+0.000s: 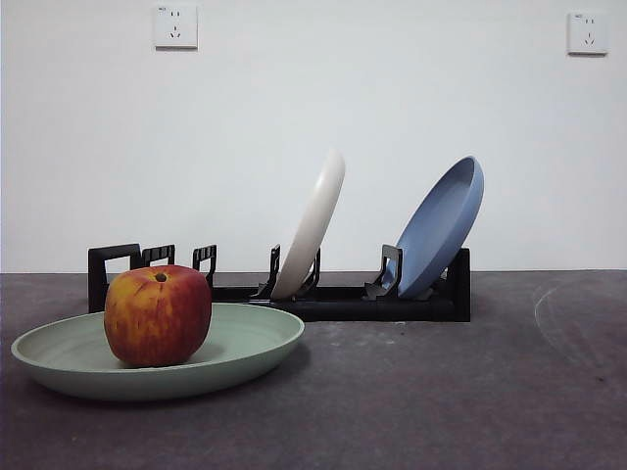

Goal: Take the green plate from the plate rack,put the plate on the table,take the apple from the table,put the apple in the plate

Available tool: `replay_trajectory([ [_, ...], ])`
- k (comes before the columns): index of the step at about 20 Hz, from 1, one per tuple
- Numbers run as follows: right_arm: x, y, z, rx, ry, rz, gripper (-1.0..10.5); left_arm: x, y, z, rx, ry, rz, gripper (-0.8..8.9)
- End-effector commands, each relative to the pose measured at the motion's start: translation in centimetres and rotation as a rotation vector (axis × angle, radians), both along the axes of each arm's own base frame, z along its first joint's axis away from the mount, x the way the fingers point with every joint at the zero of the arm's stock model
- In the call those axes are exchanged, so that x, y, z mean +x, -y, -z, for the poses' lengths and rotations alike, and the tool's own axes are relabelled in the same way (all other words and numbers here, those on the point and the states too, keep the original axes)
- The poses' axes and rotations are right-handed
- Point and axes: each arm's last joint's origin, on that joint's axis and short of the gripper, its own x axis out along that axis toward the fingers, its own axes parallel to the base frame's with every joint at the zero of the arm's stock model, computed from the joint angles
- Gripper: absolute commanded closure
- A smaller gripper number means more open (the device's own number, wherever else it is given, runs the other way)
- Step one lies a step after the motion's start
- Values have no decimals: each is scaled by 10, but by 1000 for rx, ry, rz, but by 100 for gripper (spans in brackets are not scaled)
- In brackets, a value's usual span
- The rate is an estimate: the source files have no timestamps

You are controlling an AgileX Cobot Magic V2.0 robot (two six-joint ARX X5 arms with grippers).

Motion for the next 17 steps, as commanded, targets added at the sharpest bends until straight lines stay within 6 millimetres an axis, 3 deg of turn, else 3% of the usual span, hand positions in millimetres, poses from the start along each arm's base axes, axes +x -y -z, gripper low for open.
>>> replay_trajectory([
  [1, -4, 7, 13, -43, -18, 68, 384, 1, 24, 8, 76, 23, 13, 537],
  [3, -5, 12, 17, -59, 3, 98, 442, 3, 37, 14, 118, 24, 5, 629],
  [4, -6, 13, 17, -59, 10, 105, 581, 5, 41, 16, 136, 27, 1, 748],
  [5, -6, 14, 17, -61, 13, 104, 797, 6, 42, 17, 147, 31, -2, 824],
  [6, -7, 14, 16, -63, 20, 97, 973, 7, 42, 17, 148, 29, -8, 822],
  [17, -7, 14, 16, -63, 21, 96, 958, 10, 32, 13, 112, -8, 11, 822],
])
